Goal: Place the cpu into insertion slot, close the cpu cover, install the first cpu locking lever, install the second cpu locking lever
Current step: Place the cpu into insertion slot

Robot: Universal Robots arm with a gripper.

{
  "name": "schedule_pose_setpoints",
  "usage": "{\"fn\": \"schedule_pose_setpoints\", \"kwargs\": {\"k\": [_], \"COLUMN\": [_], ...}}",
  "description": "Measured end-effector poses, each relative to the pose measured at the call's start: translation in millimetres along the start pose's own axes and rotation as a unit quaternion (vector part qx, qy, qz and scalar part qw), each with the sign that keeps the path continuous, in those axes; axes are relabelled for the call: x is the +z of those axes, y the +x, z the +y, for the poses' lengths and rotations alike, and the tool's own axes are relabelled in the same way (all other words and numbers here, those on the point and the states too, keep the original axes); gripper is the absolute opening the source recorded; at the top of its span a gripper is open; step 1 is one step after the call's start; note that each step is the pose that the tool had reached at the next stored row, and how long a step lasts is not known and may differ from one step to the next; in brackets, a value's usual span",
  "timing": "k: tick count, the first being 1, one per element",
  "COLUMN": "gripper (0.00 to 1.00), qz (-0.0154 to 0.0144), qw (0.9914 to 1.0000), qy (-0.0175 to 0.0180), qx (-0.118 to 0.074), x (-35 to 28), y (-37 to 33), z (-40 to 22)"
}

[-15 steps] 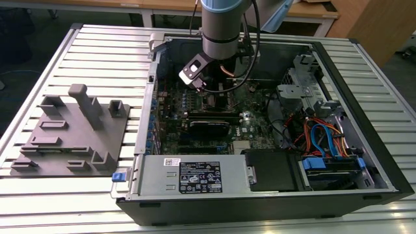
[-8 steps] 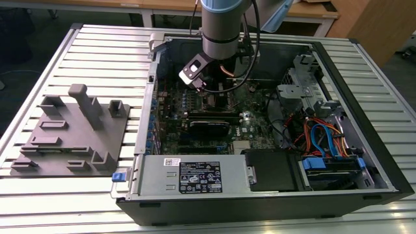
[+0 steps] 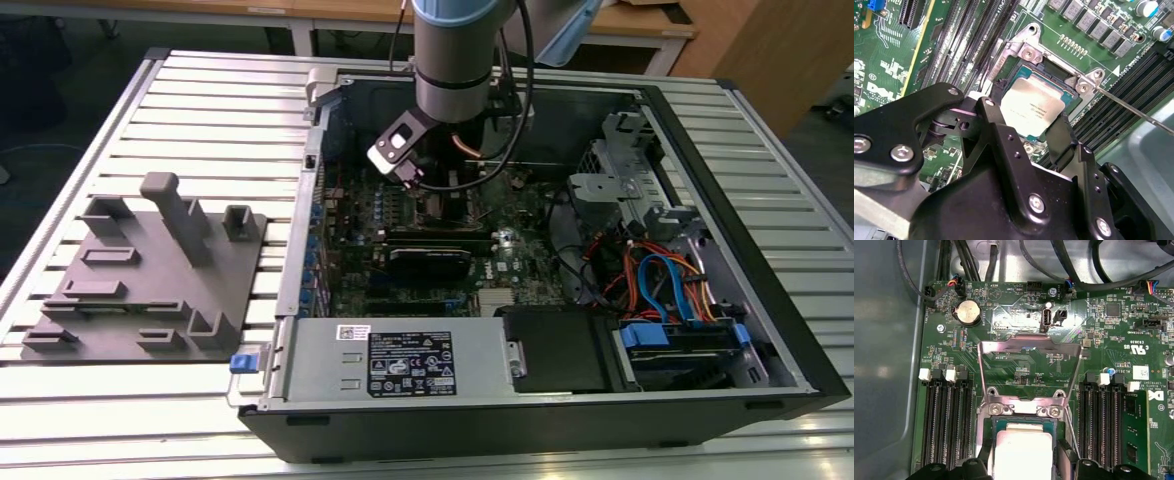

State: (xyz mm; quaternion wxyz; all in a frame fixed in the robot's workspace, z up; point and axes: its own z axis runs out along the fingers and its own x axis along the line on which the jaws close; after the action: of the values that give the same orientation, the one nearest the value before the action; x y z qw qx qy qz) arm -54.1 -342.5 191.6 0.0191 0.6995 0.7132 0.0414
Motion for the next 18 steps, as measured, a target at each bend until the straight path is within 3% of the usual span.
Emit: {"fn": "schedule_pose_setpoints", "kwargs": {"k": [8, 16, 18], "gripper": [0.61, 0.61, 0.53], "qz": [-0.0001, 0.0000, 0.0001], "qw": [1.00000, 1.00000, 1.00000], "qy": [0.0001, 0.0021, 0.0025], "qx": [0.000, 0.000, 0.000], "x": [-1.1, -9.6, -10.7], "y": [-0.3, 0.0, 0.1], "z": [0.6, 1.3, 1.5]}}
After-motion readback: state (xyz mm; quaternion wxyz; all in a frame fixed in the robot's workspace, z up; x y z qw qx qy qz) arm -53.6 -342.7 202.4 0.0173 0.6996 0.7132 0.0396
